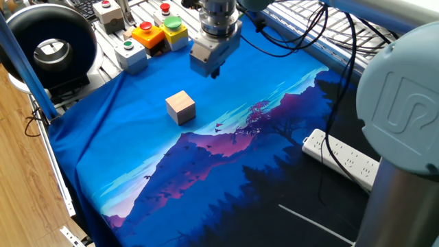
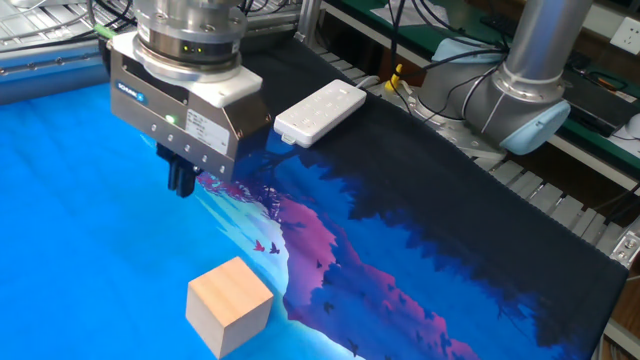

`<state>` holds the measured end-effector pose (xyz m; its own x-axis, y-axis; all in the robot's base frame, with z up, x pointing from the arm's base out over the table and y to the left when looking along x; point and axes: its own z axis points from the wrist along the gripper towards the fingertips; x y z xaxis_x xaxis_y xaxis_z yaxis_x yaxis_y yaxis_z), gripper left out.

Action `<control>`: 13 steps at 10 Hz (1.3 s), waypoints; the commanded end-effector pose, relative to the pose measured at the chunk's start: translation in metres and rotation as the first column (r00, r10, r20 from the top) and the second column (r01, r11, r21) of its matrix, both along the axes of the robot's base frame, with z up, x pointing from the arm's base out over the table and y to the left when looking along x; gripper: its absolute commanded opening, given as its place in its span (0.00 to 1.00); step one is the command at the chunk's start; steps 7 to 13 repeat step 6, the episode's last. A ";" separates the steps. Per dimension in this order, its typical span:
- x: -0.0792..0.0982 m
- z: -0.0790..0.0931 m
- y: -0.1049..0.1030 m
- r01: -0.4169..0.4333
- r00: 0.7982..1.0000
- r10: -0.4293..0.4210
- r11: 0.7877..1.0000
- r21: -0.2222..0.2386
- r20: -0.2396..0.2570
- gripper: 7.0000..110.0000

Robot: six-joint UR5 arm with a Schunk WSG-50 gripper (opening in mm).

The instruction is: Pick up the small block on the left and move it to the right

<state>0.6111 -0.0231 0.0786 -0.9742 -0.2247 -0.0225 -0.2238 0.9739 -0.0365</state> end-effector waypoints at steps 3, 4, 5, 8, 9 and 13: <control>-0.003 0.002 -0.006 -0.007 1.000 0.007 1.000 -0.030 -0.027 0.00; -0.002 0.002 -0.006 -0.012 1.000 0.011 0.999 -0.033 -0.027 0.00; -0.002 0.002 -0.006 -0.017 1.000 0.016 0.999 -0.035 -0.028 0.00; -0.002 0.002 -0.008 -0.023 0.999 0.022 0.999 -0.039 -0.028 0.00; -0.002 0.002 -0.008 -0.023 0.999 0.022 0.999 -0.039 -0.028 0.00; -0.002 0.002 -0.008 -0.023 0.999 0.022 0.999 -0.039 -0.028 0.00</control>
